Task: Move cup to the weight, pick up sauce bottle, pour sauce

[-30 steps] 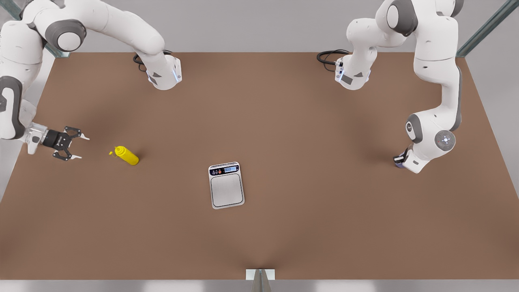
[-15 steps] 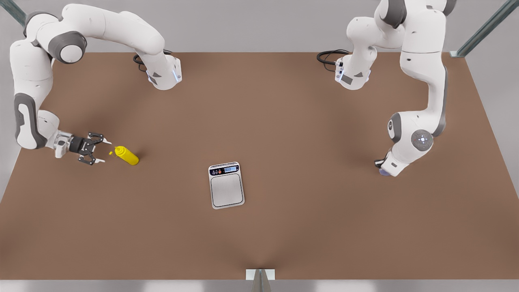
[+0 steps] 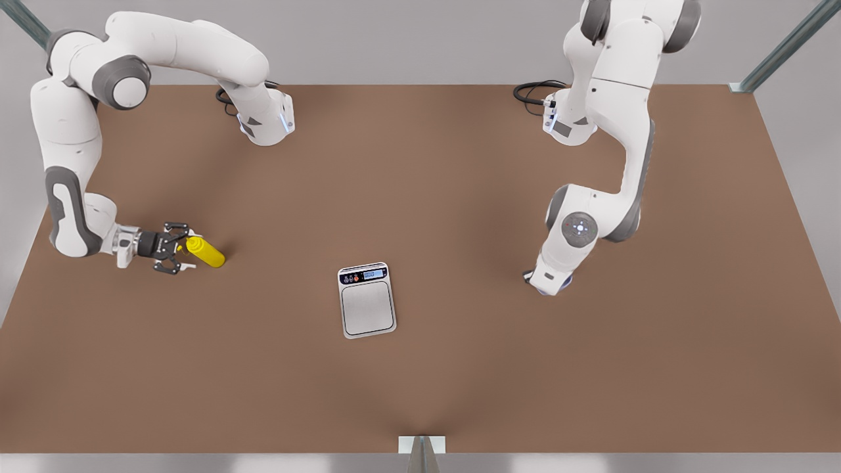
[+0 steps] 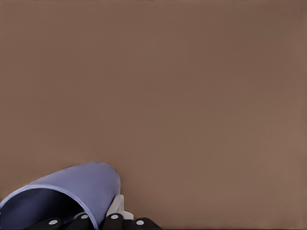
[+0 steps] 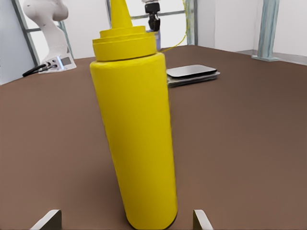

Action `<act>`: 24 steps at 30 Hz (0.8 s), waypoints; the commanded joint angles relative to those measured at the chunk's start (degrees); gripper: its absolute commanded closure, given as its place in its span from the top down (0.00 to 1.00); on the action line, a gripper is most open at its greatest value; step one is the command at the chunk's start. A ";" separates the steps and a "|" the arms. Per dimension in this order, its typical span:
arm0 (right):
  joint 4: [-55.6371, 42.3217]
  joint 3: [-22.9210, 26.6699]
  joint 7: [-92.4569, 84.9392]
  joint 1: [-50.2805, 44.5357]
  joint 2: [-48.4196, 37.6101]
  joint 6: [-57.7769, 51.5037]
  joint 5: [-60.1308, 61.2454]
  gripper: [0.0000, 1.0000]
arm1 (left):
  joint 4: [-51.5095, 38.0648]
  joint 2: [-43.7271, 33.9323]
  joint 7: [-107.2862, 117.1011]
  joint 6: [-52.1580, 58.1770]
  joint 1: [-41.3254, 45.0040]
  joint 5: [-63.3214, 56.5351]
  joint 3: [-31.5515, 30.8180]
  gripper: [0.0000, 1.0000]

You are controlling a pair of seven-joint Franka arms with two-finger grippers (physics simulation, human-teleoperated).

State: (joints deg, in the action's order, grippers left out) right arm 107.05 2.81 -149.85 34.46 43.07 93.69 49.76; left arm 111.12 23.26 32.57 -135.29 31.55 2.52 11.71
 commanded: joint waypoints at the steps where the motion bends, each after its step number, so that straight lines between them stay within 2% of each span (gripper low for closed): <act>1: 0.09 -0.09 0.00 -0.09 0.00 0.00 -0.01 1.00 | -0.46 0.29 0.30 -0.06 0.09 6.35 -0.03 0.23; 8: 0.53 -0.88 -0.18 -2.29 0.09 -0.53 -0.01 1.00 | -16.11 8.55 12.08 7.76 3.43 6.35 -4.24 0.23; 11: 0.61 -1.14 -0.53 -2.29 0.00 -1.05 -0.01 1.00 | -19.89 10.93 16.12 7.85 3.43 6.27 -6.52 0.23; 17: 0.53 -2.46 -2.99 -2.20 -0.09 -1.05 -0.01 1.00 | -30.35 17.78 22.62 10.75 5.63 5.91 -7.50 0.23; 18: 0.61 -2.46 -2.99 -2.29 -0.18 -1.05 -0.01 0.96 | -31.05 18.49 24.21 10.75 5.98 5.91 -7.50 0.23; 19: 0.61 -2.46 -2.99 -2.29 -0.18 -1.05 -0.01 0.80 | -33.95 19.71 24.82 12.85 6.33 6.09 -7.58 0.23; 20: 0.61 -2.46 -2.99 -2.29 -0.18 -1.05 -0.01 0.70 | -36.50 20.95 25.88 14.53 6.33 6.00 -7.58 0.23; 21: 0.70 -2.46 -2.99 -2.29 -0.18 -1.05 -0.01 0.68 | -36.94 21.30 26.14 14.53 7.12 6.18 -7.58 0.23; 22: 0.70 -2.37 -2.99 -2.29 -0.18 -1.05 -0.01 0.62 | -38.08 21.91 26.93 14.62 7.21 6.18 -7.58 0.23; 24: 0.88 -2.46 -2.99 -2.29 -0.09 -1.05 -0.01 0.59 | -39.49 22.88 28.08 14.88 8.00 6.09 -7.58 0.23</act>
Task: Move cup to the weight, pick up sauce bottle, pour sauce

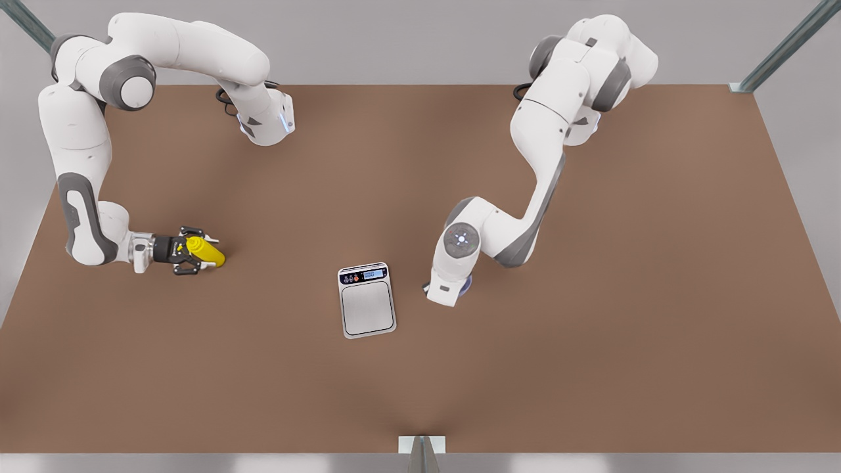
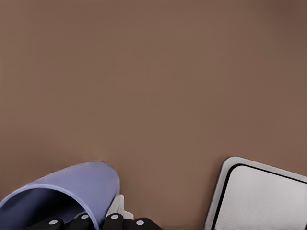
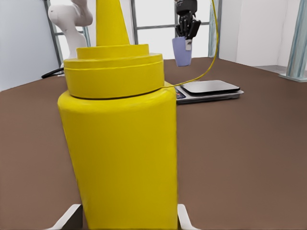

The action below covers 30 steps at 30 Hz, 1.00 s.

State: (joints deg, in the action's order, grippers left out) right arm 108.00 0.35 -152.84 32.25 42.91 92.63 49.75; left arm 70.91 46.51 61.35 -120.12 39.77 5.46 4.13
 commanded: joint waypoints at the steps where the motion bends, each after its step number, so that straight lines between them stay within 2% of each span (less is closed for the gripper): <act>1: -0.07 0.09 0.00 0.00 0.07 -0.08 0.00 0.57 | -0.59 0.60 0.34 -0.03 0.30 3.16 0.00 0.23; 10: -0.07 0.09 0.26 0.53 -0.19 -0.96 0.00 0.53 | -13.52 7.11 9.93 3.84 2.94 2.54 0.18 0.23; 12: -0.24 0.09 0.61 0.71 -0.37 -1.84 0.00 0.53 | -13.87 7.28 10.28 3.31 3.03 2.63 0.09 0.23; 16: -0.68 0.17 5.27 0.97 -4.24 -4.21 0.00 0.53 | -19.23 11.15 12.39 2.61 3.91 2.63 0.09 0.23; 30: -2.62 1.58 9.93 2.82 -6.96 -4.82 -0.26 0.53 | -23.36 15.98 23.46 -8.55 9.62 2.63 -0.35 0.25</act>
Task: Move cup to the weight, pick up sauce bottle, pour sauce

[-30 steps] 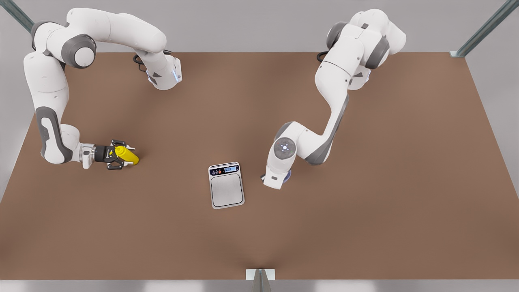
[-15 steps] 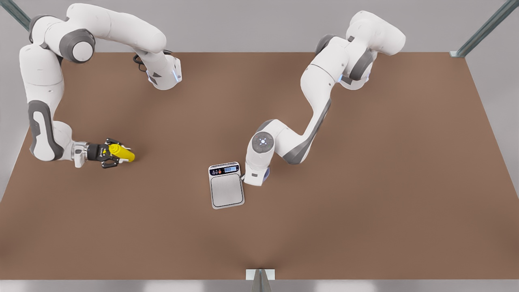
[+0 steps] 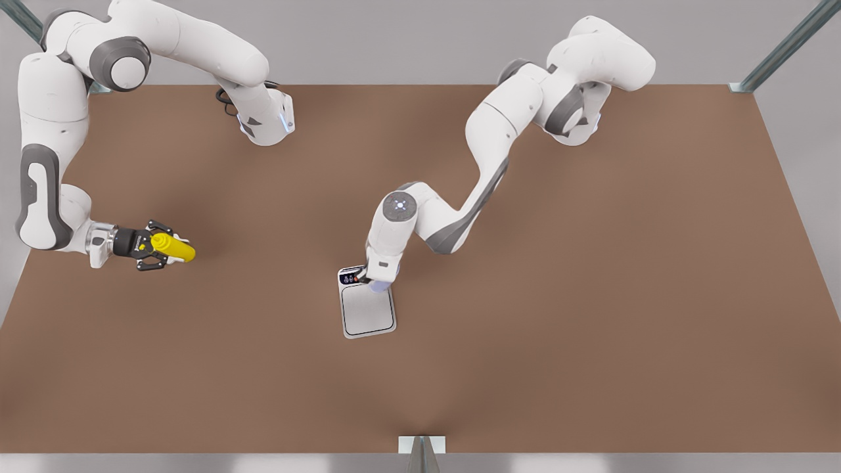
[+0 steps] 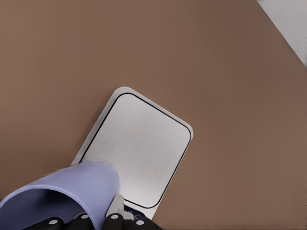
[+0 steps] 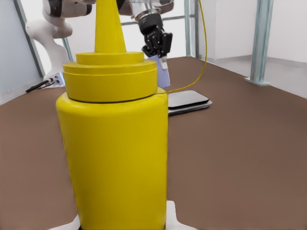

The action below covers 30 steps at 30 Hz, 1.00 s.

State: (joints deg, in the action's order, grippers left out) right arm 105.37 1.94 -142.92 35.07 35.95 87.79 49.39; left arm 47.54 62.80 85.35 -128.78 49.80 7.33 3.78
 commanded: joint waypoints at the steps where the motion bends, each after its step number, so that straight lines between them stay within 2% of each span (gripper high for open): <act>1: 0.01 -0.01 -0.08 0.00 0.00 0.01 0.09 0.53 | 0.01 0.13 0.51 -0.85 0.03 0.76 0.00 0.25; 6: 0.45 -0.01 -0.08 -0.09 -0.09 0.01 0.09 0.53 | -0.08 1.71 2.89 -4.37 1.00 0.67 0.09 0.30; 7: 0.36 -0.01 -0.08 -0.09 -0.09 0.01 0.09 0.53 | -0.08 1.80 2.89 -4.37 1.18 0.67 0.17 0.40; 9: 0.45 -0.01 -0.08 -0.09 -0.09 0.01 0.00 0.53 | -0.08 1.89 2.80 -4.37 1.18 0.67 0.17 0.47; 10: 0.45 -0.01 -0.08 -0.09 -0.09 0.01 0.00 0.53 | -0.78 2.07 2.80 -4.37 1.18 0.67 0.17 0.54; 14: 0.54 -0.01 -0.08 -0.09 -0.35 -0.17 0.00 0.53 | -0.96 2.42 2.98 -4.20 1.09 0.67 0.35 0.64; 30: 1.42 0.26 -0.08 -0.09 -2.28 -0.52 -0.17 0.53 | -2.72 1.80 5.35 -3.94 0.38 0.76 0.53 0.69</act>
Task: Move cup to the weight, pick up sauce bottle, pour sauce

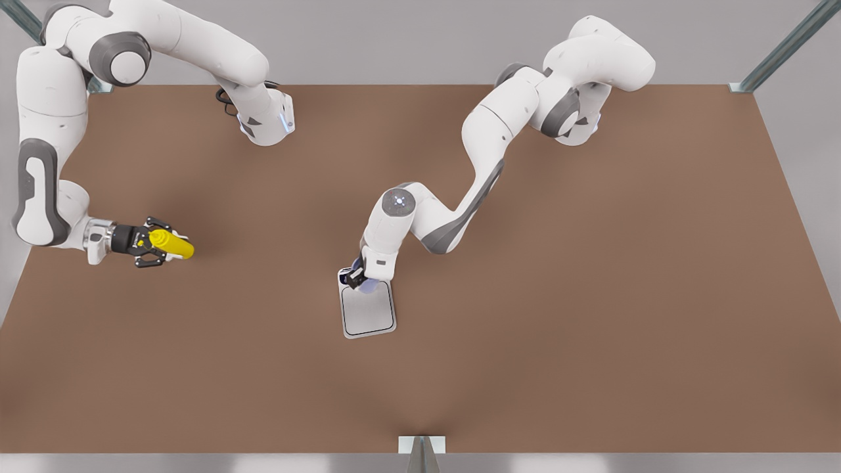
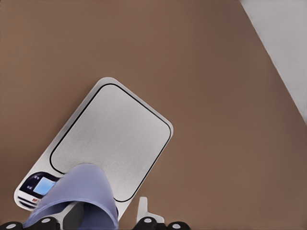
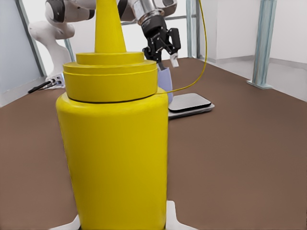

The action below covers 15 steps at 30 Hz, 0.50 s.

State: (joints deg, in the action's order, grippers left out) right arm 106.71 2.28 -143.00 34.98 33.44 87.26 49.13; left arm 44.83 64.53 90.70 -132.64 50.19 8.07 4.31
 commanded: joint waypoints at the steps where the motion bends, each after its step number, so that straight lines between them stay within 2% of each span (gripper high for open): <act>1: -0.01 0.00 0.26 0.00 -0.30 0.01 0.09 0.53 | 0.08 -0.01 0.01 0.02 -0.09 0.01 0.00 0.69; 8: -2.47 0.00 10.72 -0.97 -5.14 0.10 -1.75 0.53 | 0.00 -1.33 0.18 1.95 0.00 0.10 -0.09 0.70; 11: -8.71 -0.09 17.31 -2.02 -6.54 0.36 -7.91 0.52 | 0.00 -2.83 0.27 3.27 -0.09 0.54 -0.18 0.72; 13: -11.51 0.00 19.24 -4.22 -7.25 0.80 -10.27 0.52 | 0.08 -5.37 0.10 7.39 -0.70 0.63 -0.26 0.75; 15: -12.49 -0.09 21.71 -7.12 -9.71 3.52 -13.88 0.52 | 1.05 -10.99 -1.83 16.27 -3.34 0.72 -0.62 0.78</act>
State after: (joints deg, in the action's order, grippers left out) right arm 94.14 2.29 -120.23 26.12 22.91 91.30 33.98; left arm 45.95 51.86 86.07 -112.38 45.53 8.81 3.78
